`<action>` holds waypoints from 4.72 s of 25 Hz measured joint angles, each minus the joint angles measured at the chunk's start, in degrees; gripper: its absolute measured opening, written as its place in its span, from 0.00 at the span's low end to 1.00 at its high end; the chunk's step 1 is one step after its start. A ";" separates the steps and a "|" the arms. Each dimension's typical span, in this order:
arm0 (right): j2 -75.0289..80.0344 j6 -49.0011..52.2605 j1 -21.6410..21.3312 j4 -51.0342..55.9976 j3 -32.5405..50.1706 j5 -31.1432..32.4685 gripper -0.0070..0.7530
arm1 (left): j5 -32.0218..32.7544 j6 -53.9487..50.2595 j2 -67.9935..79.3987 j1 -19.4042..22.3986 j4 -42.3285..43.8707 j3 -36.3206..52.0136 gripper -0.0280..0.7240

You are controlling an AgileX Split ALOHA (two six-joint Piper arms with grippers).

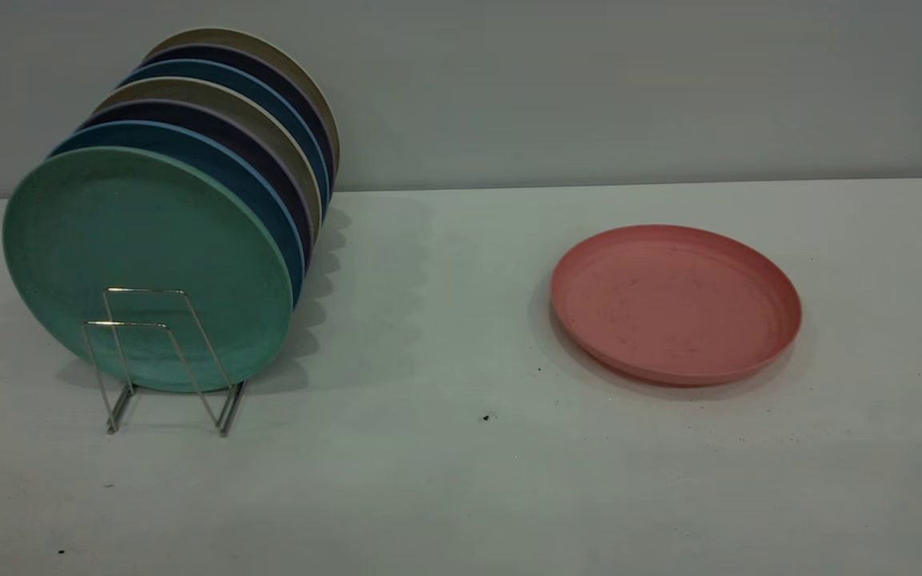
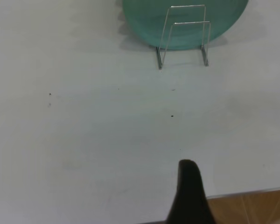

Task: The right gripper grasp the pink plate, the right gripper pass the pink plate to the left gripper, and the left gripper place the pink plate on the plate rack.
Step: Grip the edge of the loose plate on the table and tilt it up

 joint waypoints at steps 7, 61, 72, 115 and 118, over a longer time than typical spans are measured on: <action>0.00 0.00 0.00 0.00 0.00 0.00 0.68 | 0.00 0.00 0.00 0.00 0.00 0.00 0.81; 52.65 -11.30 0.00 16.97 -10.82 -27.82 0.68 | -15.20 7.18 53.27 0.00 -4.00 -22.98 0.82; 84.59 -27.85 0.00 35.78 -16.68 -37.59 0.68 | -20.98 26.86 73.65 -0.30 -29.04 -26.19 0.82; 143.73 -36.83 -13.65 46.89 -64.33 -21.33 0.51 | -37.32 33.48 97.18 -17.04 -41.56 -26.67 0.82; 144.33 -38.81 -13.65 49.11 -64.33 -19.88 0.26 | -37.32 33.41 97.18 -17.04 -41.61 -26.67 0.82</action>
